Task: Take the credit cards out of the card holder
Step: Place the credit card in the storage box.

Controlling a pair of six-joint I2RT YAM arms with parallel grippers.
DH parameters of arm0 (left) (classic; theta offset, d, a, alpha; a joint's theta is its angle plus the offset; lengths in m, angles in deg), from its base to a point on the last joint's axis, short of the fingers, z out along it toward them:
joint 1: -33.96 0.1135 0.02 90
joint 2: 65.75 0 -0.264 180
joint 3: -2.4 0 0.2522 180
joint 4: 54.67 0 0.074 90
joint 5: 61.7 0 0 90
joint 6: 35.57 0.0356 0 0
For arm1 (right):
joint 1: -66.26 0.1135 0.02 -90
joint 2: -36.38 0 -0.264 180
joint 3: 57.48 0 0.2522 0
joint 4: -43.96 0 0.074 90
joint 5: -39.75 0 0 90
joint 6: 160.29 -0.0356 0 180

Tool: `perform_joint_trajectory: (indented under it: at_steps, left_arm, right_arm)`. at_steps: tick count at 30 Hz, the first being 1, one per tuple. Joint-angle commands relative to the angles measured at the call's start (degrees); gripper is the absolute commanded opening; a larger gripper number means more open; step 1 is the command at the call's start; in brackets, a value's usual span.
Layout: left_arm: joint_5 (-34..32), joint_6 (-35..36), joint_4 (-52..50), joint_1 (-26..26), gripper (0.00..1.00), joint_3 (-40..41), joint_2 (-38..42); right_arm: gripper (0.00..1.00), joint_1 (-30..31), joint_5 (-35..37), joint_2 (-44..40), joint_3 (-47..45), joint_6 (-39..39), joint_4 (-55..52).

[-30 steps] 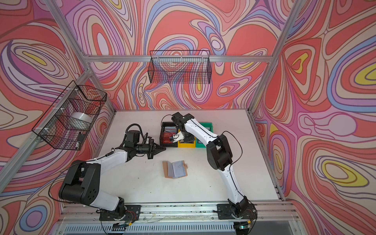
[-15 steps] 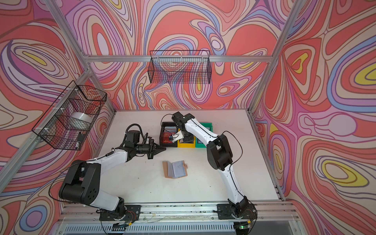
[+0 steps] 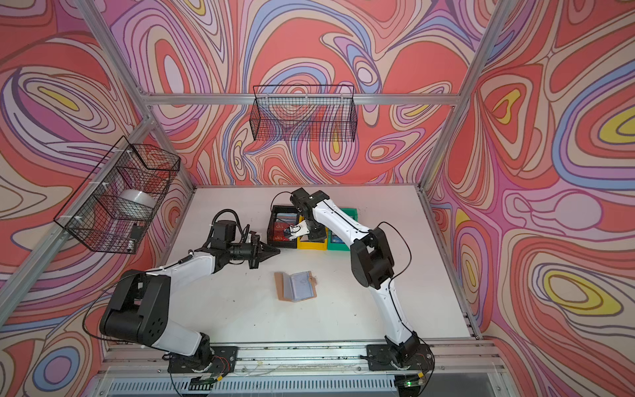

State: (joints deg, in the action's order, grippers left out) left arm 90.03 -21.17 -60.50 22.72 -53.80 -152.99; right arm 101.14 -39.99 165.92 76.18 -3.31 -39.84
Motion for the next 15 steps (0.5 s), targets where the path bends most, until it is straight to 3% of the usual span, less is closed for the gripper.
perform_joint_trajectory:
  at_steps: [1,15]
  left_arm:
    - [0.84,0.3,0.34,0.28,0.0,-1.27,-0.97]
    - [0.93,0.34,0.39,0.27,0.0,-1.55,-1.42]
  right_arm:
    - [0.0,0.34,0.15,-1.22,-0.47,-1.06,0.19]
    - [0.03,0.33,0.59,-0.68,-1.25,-0.8,1.66]
